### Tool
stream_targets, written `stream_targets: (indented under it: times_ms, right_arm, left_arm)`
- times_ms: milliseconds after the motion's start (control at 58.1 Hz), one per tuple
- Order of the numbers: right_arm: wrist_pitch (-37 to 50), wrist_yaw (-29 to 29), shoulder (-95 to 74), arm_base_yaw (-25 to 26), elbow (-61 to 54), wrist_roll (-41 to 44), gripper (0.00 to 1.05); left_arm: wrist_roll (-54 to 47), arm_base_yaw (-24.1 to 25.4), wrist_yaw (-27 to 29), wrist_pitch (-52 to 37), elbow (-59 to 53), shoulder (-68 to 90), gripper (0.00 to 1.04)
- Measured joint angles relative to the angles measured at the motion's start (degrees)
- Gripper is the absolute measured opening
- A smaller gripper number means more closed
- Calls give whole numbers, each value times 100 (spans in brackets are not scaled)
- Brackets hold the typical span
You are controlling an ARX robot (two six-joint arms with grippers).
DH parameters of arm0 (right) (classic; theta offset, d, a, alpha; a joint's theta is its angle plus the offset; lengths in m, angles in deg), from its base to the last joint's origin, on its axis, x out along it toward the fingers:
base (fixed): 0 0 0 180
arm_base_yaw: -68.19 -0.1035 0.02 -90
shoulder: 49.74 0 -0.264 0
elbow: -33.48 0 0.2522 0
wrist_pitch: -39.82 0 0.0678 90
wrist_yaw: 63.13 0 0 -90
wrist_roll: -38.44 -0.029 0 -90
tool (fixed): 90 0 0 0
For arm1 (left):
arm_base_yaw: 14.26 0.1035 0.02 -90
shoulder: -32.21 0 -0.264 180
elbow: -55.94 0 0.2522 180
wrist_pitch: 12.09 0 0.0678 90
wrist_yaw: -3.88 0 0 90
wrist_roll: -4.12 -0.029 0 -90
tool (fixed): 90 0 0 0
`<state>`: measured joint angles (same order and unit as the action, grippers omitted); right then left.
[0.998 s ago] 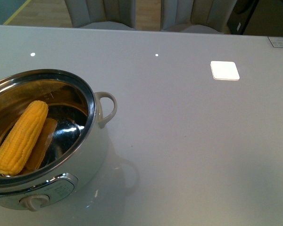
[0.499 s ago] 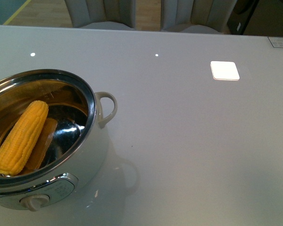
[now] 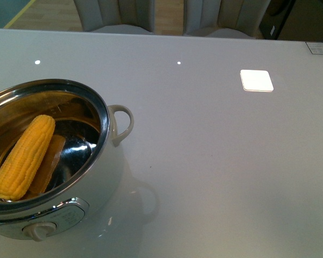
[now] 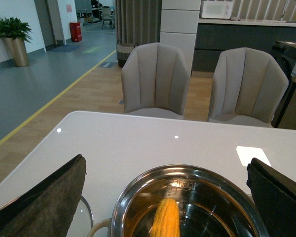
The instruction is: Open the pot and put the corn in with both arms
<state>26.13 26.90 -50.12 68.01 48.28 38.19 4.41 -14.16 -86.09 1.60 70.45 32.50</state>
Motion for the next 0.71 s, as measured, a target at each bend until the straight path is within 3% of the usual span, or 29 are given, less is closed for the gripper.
stream_targets:
  times_ms: [706]
  right_arm:
    - [0,0,2,0,0,2,96]
  left_arm:
    - [2,0,0,0,0,0,98]
